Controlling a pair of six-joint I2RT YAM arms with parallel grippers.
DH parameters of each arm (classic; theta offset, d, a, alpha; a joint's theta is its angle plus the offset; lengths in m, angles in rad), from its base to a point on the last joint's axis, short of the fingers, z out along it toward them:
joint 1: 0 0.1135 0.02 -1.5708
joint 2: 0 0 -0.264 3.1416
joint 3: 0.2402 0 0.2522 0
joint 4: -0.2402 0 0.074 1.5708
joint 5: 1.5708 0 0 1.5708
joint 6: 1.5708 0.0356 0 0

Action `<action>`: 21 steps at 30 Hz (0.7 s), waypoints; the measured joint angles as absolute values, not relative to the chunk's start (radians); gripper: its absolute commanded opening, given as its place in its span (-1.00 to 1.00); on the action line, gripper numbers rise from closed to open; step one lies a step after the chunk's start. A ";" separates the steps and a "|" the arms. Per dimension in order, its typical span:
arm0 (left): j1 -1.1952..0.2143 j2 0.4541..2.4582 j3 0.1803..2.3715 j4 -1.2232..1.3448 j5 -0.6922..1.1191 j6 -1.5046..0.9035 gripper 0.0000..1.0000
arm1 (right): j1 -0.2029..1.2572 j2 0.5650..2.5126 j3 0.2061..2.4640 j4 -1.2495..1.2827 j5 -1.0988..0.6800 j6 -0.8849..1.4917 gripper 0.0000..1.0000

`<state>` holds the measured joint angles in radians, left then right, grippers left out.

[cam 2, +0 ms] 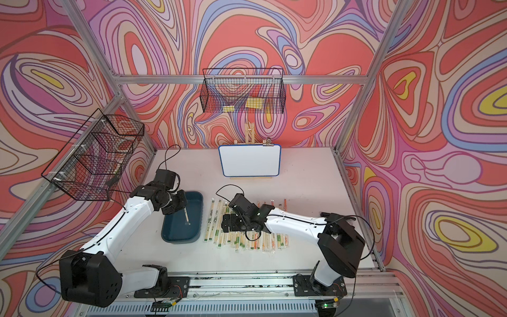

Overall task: Take the paired disposable chopsticks out of the storage box
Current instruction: Place the paired disposable chopsticks at the center of the board.

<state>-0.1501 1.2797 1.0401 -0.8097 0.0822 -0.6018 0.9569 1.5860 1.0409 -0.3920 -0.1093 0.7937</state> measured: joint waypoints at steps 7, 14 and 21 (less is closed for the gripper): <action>-0.290 1.306 1.092 -0.813 0.082 -0.598 -1.00 | 0.957 1.586 1.061 -0.393 -0.108 0.789 0.88; -0.415 1.419 1.101 -0.793 0.074 -0.610 -1.00 | 0.957 1.586 1.062 -0.398 -0.101 0.790 0.88; -0.458 1.517 1.106 -0.770 0.063 -0.618 -1.00 | 0.957 1.584 1.059 -0.399 -0.094 0.794 0.88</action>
<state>-0.4576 1.5173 1.1065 -0.7704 0.0631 -0.6178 0.9569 1.5837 1.0592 -0.3988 -0.0944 0.7937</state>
